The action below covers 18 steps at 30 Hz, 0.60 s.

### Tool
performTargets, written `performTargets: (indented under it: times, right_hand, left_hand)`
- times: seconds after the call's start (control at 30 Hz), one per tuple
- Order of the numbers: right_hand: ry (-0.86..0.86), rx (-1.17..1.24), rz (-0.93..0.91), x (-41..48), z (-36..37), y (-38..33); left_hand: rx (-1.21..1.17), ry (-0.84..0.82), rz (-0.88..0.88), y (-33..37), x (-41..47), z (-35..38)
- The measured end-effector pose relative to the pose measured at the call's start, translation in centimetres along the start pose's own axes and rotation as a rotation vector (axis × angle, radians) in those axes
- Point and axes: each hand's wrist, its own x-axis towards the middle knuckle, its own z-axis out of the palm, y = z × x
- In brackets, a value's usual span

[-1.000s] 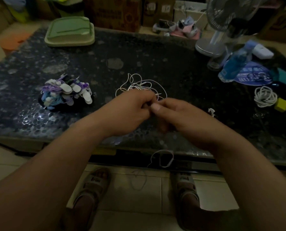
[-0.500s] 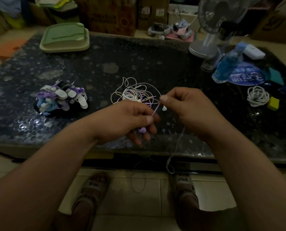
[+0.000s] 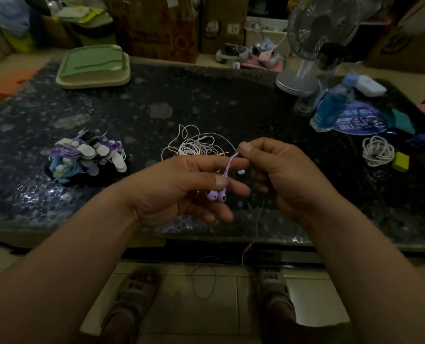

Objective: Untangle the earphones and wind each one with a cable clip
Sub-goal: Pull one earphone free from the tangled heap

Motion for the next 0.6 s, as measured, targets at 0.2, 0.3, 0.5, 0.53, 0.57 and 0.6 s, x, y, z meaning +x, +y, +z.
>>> performTargets:
  times: [0.2, 0.3, 0.5, 0.53, 0.57, 0.6]
  right_hand:
    - [0.047, -0.043, -0.054, -0.1, 0.0, -0.1]
    - [0.107, -0.037, -0.075, 0.1, -0.1, -0.1]
    - [0.133, -0.082, -0.090, 0.5, -0.4, 0.2]
    - [0.130, -0.090, -0.094, 0.5, -0.3, 0.3]
    - [0.127, -0.094, -0.098, 0.5, -0.3, 0.4]
    - [0.126, -0.097, -0.102, 0.6, -0.3, 0.4]
  left_hand:
    - [0.167, 0.033, -0.067, -0.7, 0.7, 0.3]
    - [0.154, 0.087, -0.065, -1.1, 0.9, 0.6]
    - [0.157, 0.124, -0.026, -1.5, 1.0, 0.9]
    - [0.153, 0.112, -0.027, -1.5, 1.1, 1.0]
    - [0.148, 0.101, -0.027, -1.6, 1.1, 1.1]
    - [0.143, 0.089, -0.026, -1.6, 1.1, 1.2]
